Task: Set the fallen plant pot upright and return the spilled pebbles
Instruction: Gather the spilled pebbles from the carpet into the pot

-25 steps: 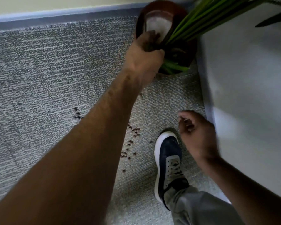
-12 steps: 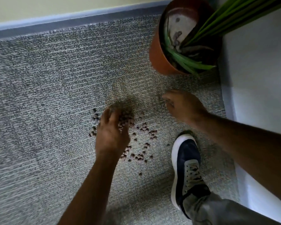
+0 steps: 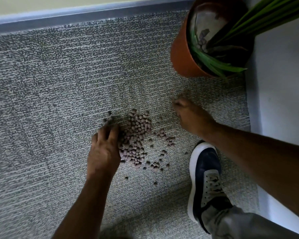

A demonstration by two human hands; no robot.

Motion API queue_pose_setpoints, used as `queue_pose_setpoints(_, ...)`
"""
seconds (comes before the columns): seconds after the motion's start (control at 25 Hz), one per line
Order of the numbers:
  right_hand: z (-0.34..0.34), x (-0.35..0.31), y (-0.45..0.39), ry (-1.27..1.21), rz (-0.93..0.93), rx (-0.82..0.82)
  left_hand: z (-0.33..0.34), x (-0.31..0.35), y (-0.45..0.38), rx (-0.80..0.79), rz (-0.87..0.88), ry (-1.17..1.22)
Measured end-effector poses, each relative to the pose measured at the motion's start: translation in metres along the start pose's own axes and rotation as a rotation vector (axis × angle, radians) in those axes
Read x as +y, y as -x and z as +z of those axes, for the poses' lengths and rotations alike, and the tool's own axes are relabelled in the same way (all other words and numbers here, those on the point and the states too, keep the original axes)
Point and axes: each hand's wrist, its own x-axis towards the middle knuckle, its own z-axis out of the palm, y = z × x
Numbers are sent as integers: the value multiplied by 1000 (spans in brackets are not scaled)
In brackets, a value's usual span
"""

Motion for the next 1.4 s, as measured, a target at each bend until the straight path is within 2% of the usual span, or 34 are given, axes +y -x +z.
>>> queue_pose_setpoints(0.12,17,4,10,91,-142,-58,-2,-5,-9,11,35,-4)
queue_pose_setpoints(0.28,28,1,17,80,-118,-37,0,-15,1,-30,-107,20)
queue_pose_setpoints(0.4,21,-2,20,75,-122,-49,4,-19,9,-52,-85,11)
queue_pose_setpoints(0.48,8,-12,25,-17,-150,-18,13,-19,16,-38,-62,-12)
queue_pose_setpoints(0.56,-11,-28,31,-189,-148,134,19,-19,25,6,-93,-14)
queue_pose_setpoints(0.68,-53,-32,45,-311,-151,467,29,-11,33,64,-202,54)
queue_pose_setpoints(0.8,-94,-15,53,-407,-42,828,32,-6,34,107,-298,200)
queue_pose_setpoints(0.88,-115,1,48,-430,48,947,32,-7,36,146,-269,244)
queue_pose_setpoints(1.04,-134,19,25,-409,10,900,30,-10,34,177,-216,283)
queue_pose_setpoints(1.28,-113,22,28,-379,-127,835,28,-9,31,135,-216,201)
queue_pose_setpoints(1.4,-80,17,43,-387,-183,689,26,-8,33,139,-202,218)
